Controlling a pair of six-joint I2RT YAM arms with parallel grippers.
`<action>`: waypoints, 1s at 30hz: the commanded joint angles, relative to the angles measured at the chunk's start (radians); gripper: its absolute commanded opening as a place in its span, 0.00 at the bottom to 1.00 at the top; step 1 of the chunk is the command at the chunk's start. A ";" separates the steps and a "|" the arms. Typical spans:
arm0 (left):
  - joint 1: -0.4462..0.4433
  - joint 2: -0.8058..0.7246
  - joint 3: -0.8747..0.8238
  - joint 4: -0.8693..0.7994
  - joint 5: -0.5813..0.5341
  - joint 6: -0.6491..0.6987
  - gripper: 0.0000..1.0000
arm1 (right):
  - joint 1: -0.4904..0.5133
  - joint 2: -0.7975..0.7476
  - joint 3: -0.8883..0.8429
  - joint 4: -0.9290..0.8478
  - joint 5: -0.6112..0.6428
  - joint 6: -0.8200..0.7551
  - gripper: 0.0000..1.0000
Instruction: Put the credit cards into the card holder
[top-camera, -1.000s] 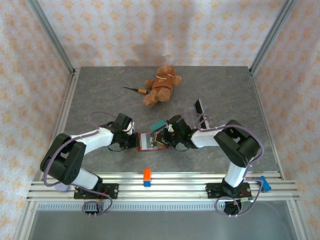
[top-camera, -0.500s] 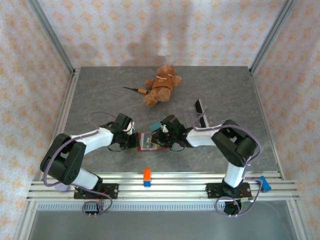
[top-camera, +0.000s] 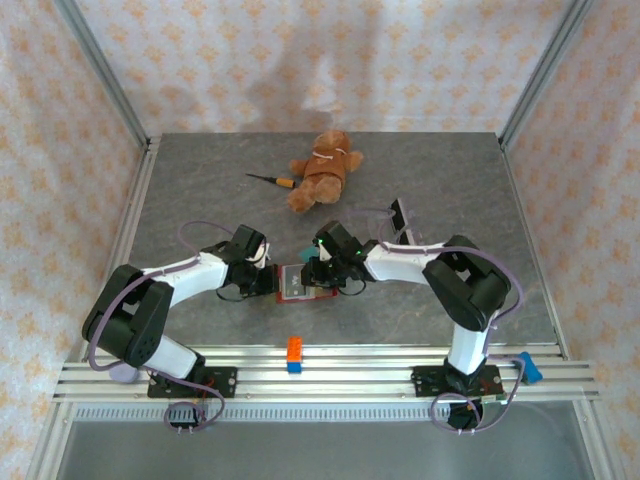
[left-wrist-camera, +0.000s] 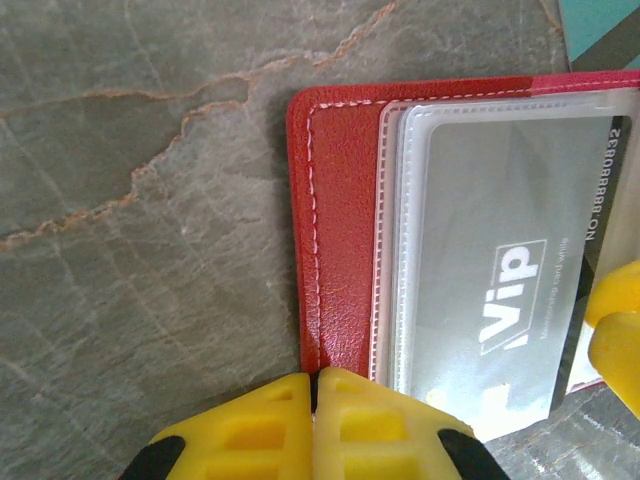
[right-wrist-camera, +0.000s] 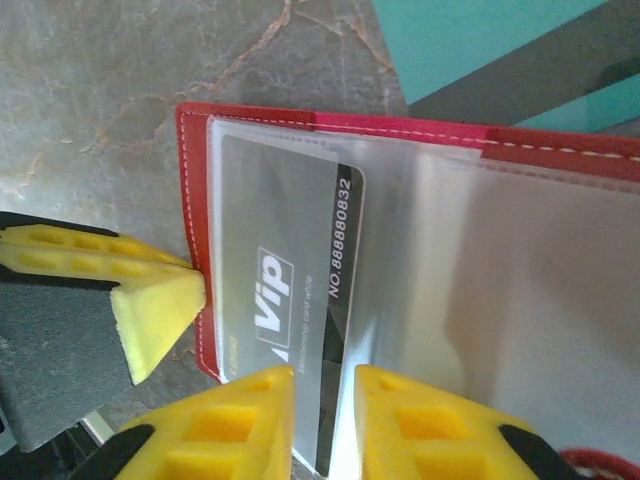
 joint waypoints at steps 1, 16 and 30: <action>-0.014 0.060 -0.005 0.010 -0.037 0.028 0.06 | 0.008 -0.011 0.033 -0.111 0.059 -0.072 0.26; -0.014 -0.029 0.022 -0.052 -0.055 0.031 0.12 | 0.007 -0.145 0.072 -0.195 0.058 -0.174 0.36; -0.041 -0.227 0.198 -0.217 -0.079 0.039 0.36 | -0.426 -0.528 0.092 -0.549 0.361 -0.424 0.58</action>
